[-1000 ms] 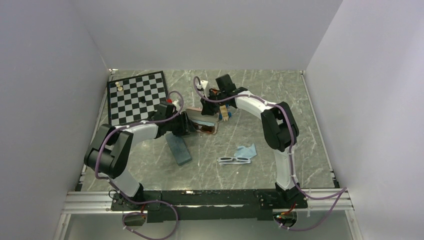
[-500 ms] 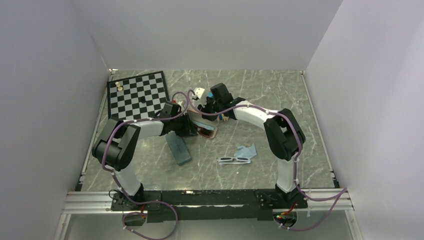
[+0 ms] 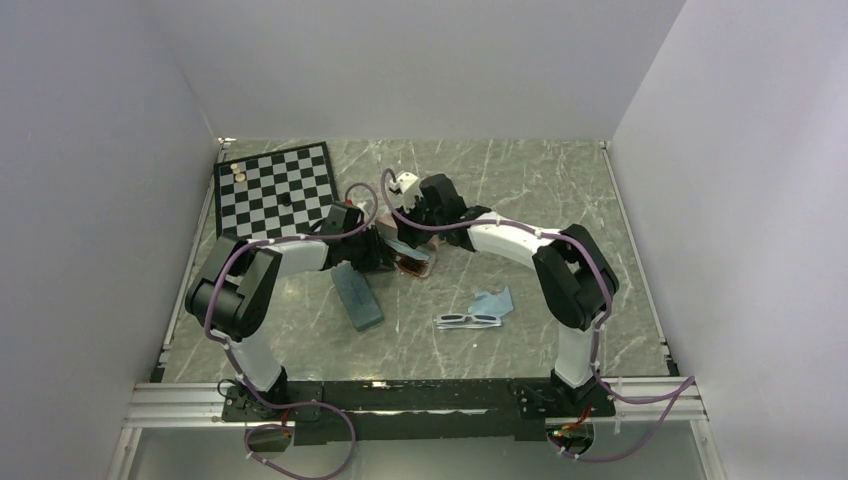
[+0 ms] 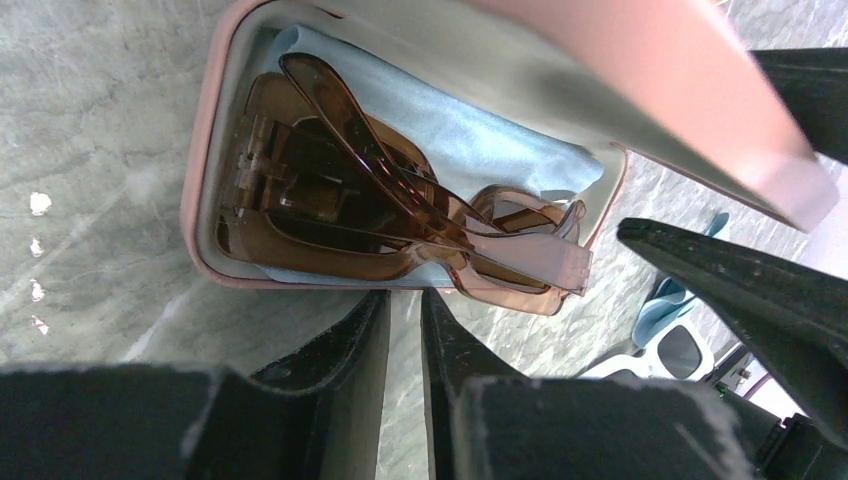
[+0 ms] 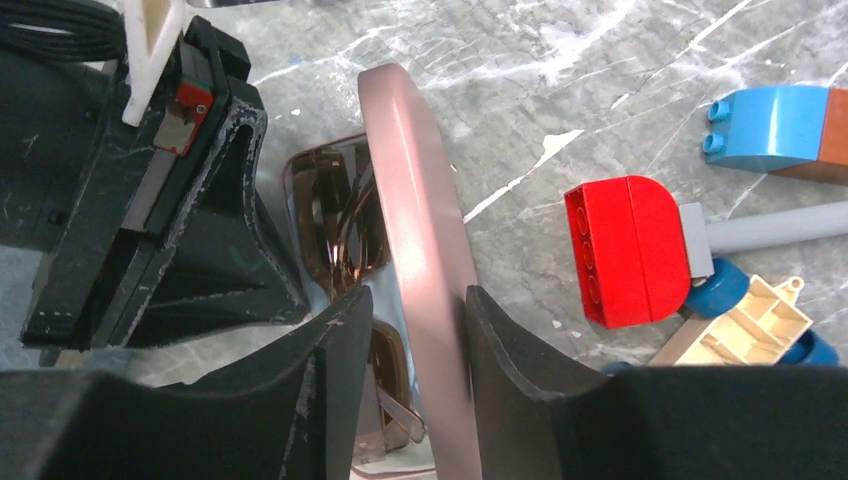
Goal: Organize the sunglasses
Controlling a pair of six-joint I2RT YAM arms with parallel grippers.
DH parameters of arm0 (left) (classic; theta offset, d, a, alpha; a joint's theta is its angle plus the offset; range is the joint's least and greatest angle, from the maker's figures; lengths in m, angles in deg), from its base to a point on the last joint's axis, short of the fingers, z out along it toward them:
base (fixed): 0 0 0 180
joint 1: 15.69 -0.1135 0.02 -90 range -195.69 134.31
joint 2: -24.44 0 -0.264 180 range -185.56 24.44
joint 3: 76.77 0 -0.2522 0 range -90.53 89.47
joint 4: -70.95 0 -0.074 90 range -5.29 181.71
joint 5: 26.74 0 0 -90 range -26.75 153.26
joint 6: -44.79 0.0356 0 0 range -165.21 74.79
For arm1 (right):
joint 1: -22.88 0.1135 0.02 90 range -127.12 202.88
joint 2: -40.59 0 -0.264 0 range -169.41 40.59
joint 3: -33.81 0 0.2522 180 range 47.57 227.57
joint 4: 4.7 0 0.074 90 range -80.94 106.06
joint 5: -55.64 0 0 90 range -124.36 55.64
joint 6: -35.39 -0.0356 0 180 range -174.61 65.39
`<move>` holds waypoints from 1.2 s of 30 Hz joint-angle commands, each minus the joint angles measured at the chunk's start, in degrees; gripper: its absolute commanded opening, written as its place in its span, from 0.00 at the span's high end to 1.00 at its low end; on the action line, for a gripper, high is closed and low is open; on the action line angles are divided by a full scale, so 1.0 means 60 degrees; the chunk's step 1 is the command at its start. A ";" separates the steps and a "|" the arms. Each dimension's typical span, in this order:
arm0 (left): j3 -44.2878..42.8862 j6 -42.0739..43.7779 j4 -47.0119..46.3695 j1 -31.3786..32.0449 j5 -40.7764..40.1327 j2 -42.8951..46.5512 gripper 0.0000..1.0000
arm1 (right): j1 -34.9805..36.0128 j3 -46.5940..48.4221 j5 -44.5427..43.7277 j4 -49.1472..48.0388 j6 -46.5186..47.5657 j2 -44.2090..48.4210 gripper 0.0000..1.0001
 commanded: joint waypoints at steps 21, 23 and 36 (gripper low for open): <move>-0.0609 -0.0368 0.0082 0.0023 -0.0235 -0.0158 0.78 | 0.2402 -0.3792 -0.4625 -0.6030 -0.0161 0.0122 0.79; -0.0584 -0.0428 0.0069 0.0023 -0.0219 -0.0180 0.78 | 0.2774 -0.3748 -0.5209 -0.6147 0.0030 -0.0188 0.81; -0.0328 -0.0750 -0.0270 0.0008 -0.0061 -0.0068 0.78 | 0.3276 -0.3142 -0.5737 -0.5234 -0.2757 -0.0815 0.62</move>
